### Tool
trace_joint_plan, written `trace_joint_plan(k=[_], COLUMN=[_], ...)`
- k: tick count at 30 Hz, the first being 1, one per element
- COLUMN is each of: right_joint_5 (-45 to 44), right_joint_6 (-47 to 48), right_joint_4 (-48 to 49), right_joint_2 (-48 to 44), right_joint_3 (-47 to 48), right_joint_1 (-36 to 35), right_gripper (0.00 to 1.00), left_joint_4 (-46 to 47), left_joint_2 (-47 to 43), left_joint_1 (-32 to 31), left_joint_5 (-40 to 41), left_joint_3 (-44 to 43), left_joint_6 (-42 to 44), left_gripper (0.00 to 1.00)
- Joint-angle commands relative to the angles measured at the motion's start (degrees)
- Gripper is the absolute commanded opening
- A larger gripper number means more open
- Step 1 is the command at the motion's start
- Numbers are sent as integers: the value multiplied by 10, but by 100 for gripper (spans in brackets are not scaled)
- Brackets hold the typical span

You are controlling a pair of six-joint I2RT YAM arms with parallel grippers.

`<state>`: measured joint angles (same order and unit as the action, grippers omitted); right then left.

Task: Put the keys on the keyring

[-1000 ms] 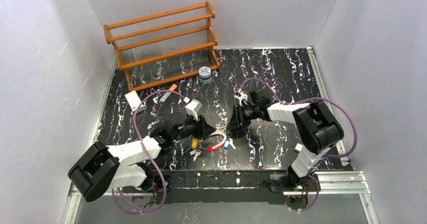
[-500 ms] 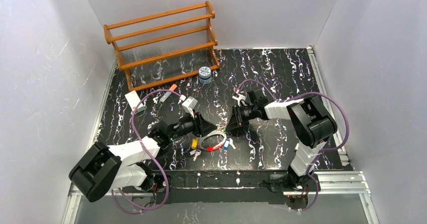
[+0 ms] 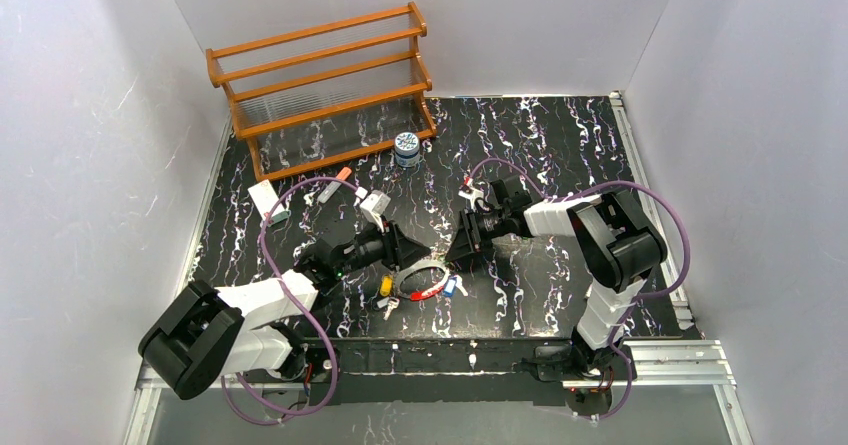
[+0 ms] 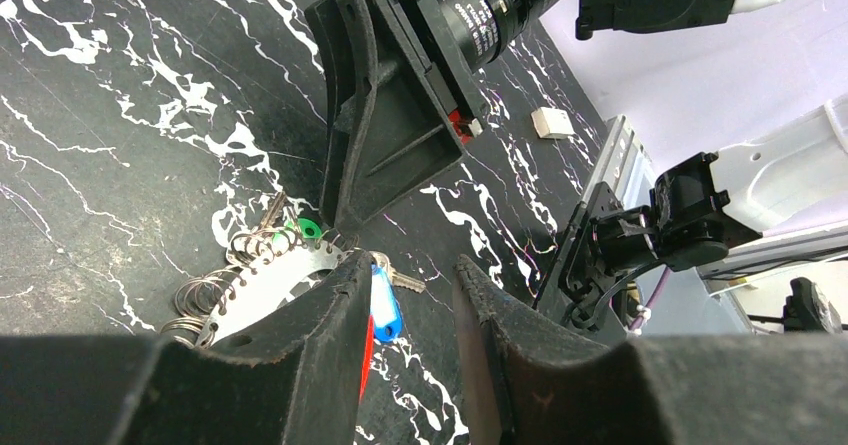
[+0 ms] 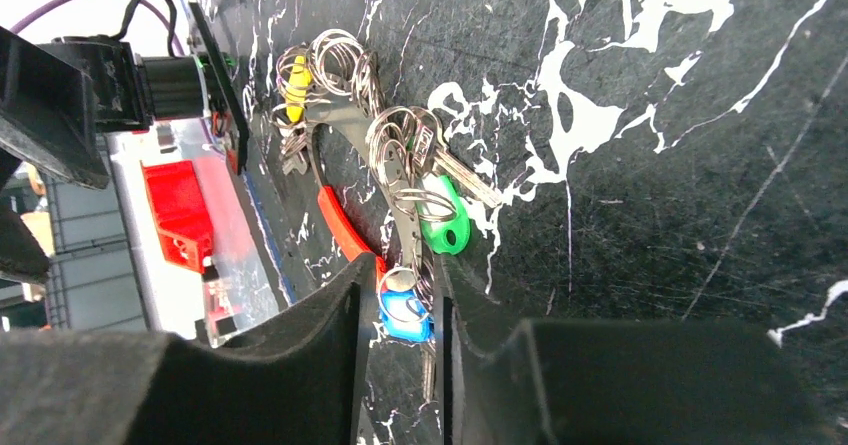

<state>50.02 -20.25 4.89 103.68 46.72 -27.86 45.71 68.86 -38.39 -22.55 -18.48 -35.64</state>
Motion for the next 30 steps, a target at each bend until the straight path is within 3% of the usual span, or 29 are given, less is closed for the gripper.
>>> trace_joint_plan(k=[1,16,22,30], right_joint_5=[4,-52,-25,54], right_joint_6=[15,23,-5,-55], right_joint_4=[10,-37,-24,70], right_joint_2=[-5,-31,-63,-61], right_joint_3=[0,-14,-53,-75], right_joint_1=[0,1,1,-3], right_gripper=[38,42,51,52], left_joint_4=[14,16,18,24], left_joint_2=[-4,11,24,32], left_joint_1=[5,9,9,9], left_joint_5=[-14,-23,-29,-32], left_joint_3=[1,-5,-10,-11], left_joint_6=[-2,-3,-3,-5], left_gripper=[34,35,35,35])
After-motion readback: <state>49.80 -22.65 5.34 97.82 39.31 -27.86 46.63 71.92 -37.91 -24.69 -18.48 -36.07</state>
